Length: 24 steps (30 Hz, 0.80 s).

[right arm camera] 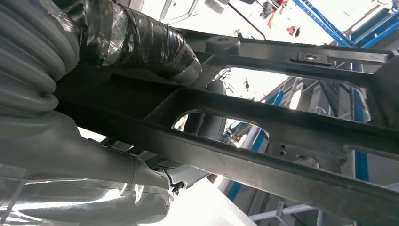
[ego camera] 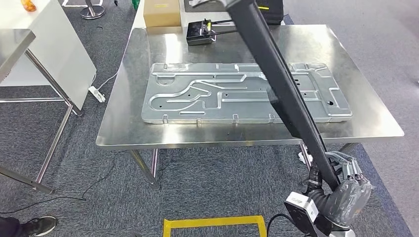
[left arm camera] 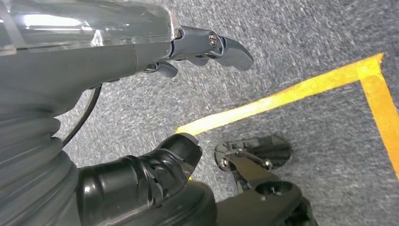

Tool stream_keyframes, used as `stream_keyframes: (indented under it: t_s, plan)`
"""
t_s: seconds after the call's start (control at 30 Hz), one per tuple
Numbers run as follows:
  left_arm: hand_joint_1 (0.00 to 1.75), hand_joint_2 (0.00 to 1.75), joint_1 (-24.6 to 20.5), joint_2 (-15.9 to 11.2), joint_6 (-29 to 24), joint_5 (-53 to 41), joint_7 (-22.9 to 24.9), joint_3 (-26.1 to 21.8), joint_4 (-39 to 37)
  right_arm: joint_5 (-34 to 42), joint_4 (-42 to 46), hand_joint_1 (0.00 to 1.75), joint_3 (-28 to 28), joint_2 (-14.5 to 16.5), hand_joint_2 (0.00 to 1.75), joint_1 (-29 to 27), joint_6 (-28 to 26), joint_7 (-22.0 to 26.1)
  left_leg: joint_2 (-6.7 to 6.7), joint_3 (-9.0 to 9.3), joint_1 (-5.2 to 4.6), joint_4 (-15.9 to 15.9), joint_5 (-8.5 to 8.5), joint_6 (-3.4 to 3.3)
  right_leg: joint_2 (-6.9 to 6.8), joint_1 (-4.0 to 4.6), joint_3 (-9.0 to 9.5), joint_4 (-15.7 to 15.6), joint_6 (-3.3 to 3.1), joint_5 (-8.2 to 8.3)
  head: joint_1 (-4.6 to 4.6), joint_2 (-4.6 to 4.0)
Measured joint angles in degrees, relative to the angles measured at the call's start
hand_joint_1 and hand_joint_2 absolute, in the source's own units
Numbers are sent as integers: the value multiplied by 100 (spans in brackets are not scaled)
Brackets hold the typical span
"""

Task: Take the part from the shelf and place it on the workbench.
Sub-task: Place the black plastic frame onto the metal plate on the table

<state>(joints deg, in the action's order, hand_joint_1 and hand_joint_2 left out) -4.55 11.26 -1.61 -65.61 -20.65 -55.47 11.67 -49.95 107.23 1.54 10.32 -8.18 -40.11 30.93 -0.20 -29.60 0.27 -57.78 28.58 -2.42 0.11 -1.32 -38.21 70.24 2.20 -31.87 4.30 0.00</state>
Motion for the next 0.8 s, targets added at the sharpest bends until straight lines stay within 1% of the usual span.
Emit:
stream_keyframes:
  t_s: [0.03, 0.07, 0.1, 0.13, 0.17, 0.2, 0.23, 0.27, 0.3, 0.37, 0.4, 0.43, 0.47, 0.5, 0.53, 0.57, 0.6, 0.63, 0.67, 0.7, 0.73, 0.77, 0.8]
  plan:
    - [0, 175, 4, 4, 2, -1, 1, 0, 0, 3, -2, 175, -7, -4, 175, 1, 0, 1, 0, 65, 4, 1, 59, 23, -7, 0, 87, -358, -10, 285, 1, 0]
    - [0, 175, 0, 8, 3, -2, 1, 1, 0, 6, -8, 175, -15, -9, 175, 2, 0, 1, -1, 124, 3, -4, 112, 50, -18, 13, 148, -679, -28, 476, 0, 0]
    - [0, 175, -8, 11, 3, -3, 3, 1, 0, 9, -15, 175, -22, -15, 175, 3, 0, 2, 0, 151, 0, -3, 152, 81, -27, 32, 192, -886, -67, 594, 0, 0]
    - [0, 175, -16, 10, 1, -5, 6, 1, 0, 10, -22, 175, -30, -20, 175, 1, 0, 2, 2, 168, -4, -8, 178, 117, -29, 48, 195, -967, -115, 620, -1, 0]
    - [0, 175, -24, 9, -2, -6, 8, 2, 0, 12, -30, 175, -37, -24, 175, -2, 0, 0, 2, 187, -11, -14, 185, 151, -25, 63, 187, -984, -166, 592, -3, 0]
    - [0, 175, -28, 8, -5, -7, 10, 2, 0, 12, -31, 175, -43, -26, 175, -4, 0, -2, 3, 195, -12, -25, 192, 183, -11, 60, 222, -992, -216, 604, -3, 0]
    - [0, 175, -30, 7, -8, -7, 10, 2, 0, 11, -31, 175, -52, -28, 175, -4, 0, -4, 4, 191, -9, -101, 198, 210, -2, 51, 266, -1023, -256, 601, -3, 0]
    - [0, 175, -35, 7, -9, -7, 10, 2, 0, 11, -31, 175, -60, -29, 175, 0, 0, -8, 4, 122, -5, -257, 219, 230, -1, 45, 323, -1048, -291, 581, -7, 0]
    - [0, 175, -42, 7, -9, -8, 9, 2, 0, 11, -30, 175, -66, -30, 175, 6, 0, -13, 5, -21, 2, -519, 283, 250, -3, 40, 380, -1072, -322, 559, -11, 0]
    - [0, 175, -49, 7, -8, -13, 9, 2, 0, 11, -31, 175, -73, -31, 175, 16, 0, -35, 6, -466, 13, -1210, 527, 286, -12, 47, 458, -1091, -367, 498, -19, 0]
    - [0, 175, -42, 8, -6, -16, 9, 2, 0, 11, -33, 175, -75, -31, 175, 19, 0, -47, 6, -686, 16, -1491, 648, 300, -7, 53, 494, -1091, -377, 461, -19, 0]
    - [0, 175, -32, 8, -5, -20, 10, 2, 0, 10, -37, 175, -78, -32, 175, 20, 0, -60, 6, -839, 17, -1619, 683, 304, 4, 59, 542, -1091, -381, 420, -19, 0]
    - [0, 175, -21, 9, -4, -22, 10, 2, 0, 7, -41, 175, -81, -34, 175, 22, 0, -72, 6, -904, 17, -1565, 604, 298, 15, 65, 599, -1091, -380, 376, -19, 0]
    - [0, 175, -14, 9, -3, -27, 11, 2, 0, 3, -45, 175, -85, -36, 175, 24, 0, -80, 6, -879, 15, -1322, 396, 276, 25, 72, 666, -1091, -375, 329, -19, 0]
    - [0, 175, -11, 8, -1, -32, 11, 2, 0, -3, -46, 175, -89, -38, 175, 31, 0, -89, 7, -791, 5, -949, 100, 237, 30, 78, 731, -1093, -366, 281, -19, 0]
    - [0, 175, -9, 4, 2, -40, 11, 2, 0, -10, -48, 175, -90, -41, 175, 42, 0, -96, 8, -701, -13, -619, -117, 195, 32, 87, 789, -1093, -351, 238, -15, 0]
    - [0, 175, -15, 1, 5, -50, 12, 2, 0, -19, -52, 175, -91, -46, 175, 58, -1, -104, 4, -628, -37, -361, -214, 153, 35, 89, 826, -1097, -325, 198, -17, 0]
    - [0, 175, -21, -3, 7, -58, 13, 3, 0, -29, -56, 175, -92, -53, 175, 77, -1, -114, 0, -583, -60, -224, -245, 115, 38, 88, 846, -1105, -292, 164, -18, 0]
    - [0, 175, -22, -7, 8, -63, 14, 4, 0, -40, -63, 175, -92, -62, 175, 93, -1, -127, -4, -567, -75, -186, -204, 85, 41, 90, 870, -1094, -254, 153, -20, 0]
    - [0, 175, -23, -7, 8, -66, 16, 5, 0, -50, -67, 175, -93, -73, 175, 109, -1, -142, -10, -527, -77, -147, -200, 53, 45, 90, 894, -1083, -216, 146, -23, 0]
    - [0, 175, -18, -5, 9, -68, 18, 7, 0, -58, -70, 175, -94, -83, 175, 121, 0, -156, -10, -468, -63, -103, -250, 26, 40, 89, 911, -1037, -188, 138, -23, 0]
    - [0, 175, -15, -4, 9, -70, 20, 8, 0, -65, -74, 175, -95, -96, 175, 134, 0, -167, -8, -404, -47, -59, -271, 0, 34, 90, 900, -930, -165, 119, -20, 0]
    - [0, 175, -23, -3, 10, -72, 21, 9, 0, -69, -75, 175, -96, -108, 175, 154, 0, -173, -7, -336, -31, -25, -270, -21, 28, 86, 820, -749, -145, 56, -18, 0]
